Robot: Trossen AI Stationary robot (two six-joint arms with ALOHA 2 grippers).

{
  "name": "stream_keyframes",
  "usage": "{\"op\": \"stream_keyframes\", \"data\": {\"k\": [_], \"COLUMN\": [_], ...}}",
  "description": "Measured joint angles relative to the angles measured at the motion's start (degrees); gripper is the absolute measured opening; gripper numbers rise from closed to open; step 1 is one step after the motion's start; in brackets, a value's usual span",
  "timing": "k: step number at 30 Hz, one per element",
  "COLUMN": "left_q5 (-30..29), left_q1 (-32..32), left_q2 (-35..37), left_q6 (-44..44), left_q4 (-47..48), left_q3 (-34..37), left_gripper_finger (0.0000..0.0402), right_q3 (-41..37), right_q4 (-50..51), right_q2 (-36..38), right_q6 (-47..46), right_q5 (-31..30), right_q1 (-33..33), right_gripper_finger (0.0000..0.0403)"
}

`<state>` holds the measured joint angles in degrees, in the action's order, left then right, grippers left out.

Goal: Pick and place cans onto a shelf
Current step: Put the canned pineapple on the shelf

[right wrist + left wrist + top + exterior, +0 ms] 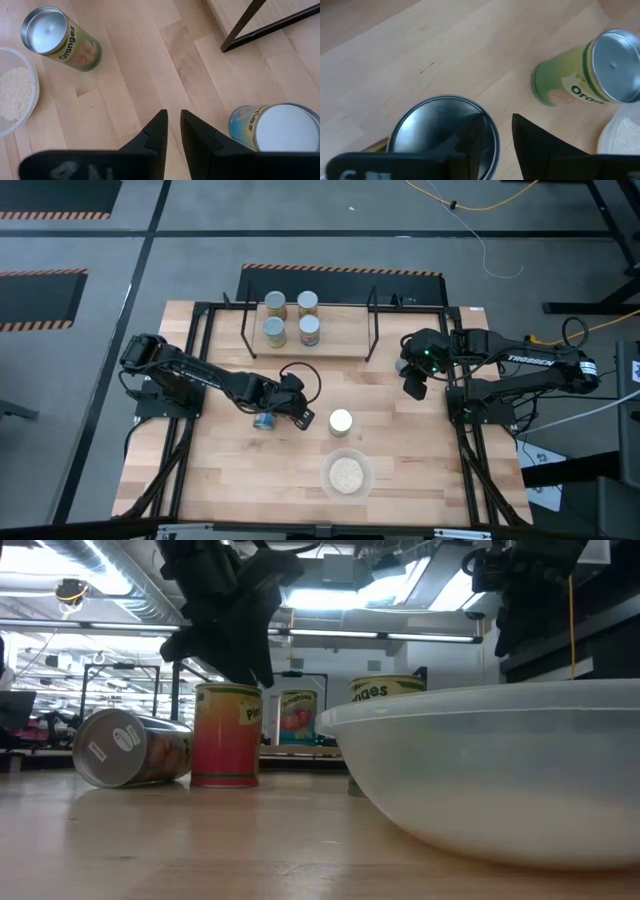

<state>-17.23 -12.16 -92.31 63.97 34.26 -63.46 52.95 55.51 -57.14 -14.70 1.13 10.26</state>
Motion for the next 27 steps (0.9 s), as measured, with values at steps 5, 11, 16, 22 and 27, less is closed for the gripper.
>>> {"op": "stream_keyframes", "data": {"k": [5,11,16,22,27], "left_q5": [0.04,0.23,0.35,0.35,0.44], "left_q1": [0.0,0.0,0.0,0.0,0.0], "left_q2": [0.0,0.0,0.0,0.0,0.29], "left_q6": [-0.01,-0.03,-0.63,-3.16,-5.76], "left_q4": [0.2,1.22,1.31,1.28,0.87], "left_q3": [0.02,0.0,0.02,0.02,0.09], "left_gripper_finger": [0.0065,0.003,0.0004,0.0002,0.0002], "right_q3": [0.0,0.0,0.0,0.0,0.0], "right_q4": [0.0,0.02,0.02,0.01,0.02], "right_q2": [0.0,0.0,0.0,0.0,0.0], "right_q6": [0.0,0.0,0.0,0.04,0.03], "right_q5": [0.0,0.0,0.0,0.0,0.0], "right_q1": [0.0,0.0,0.0,0.0,0.0], "right_gripper_finger": [0.0058,0.0058,0.0058,0.0058,0.0058]}}
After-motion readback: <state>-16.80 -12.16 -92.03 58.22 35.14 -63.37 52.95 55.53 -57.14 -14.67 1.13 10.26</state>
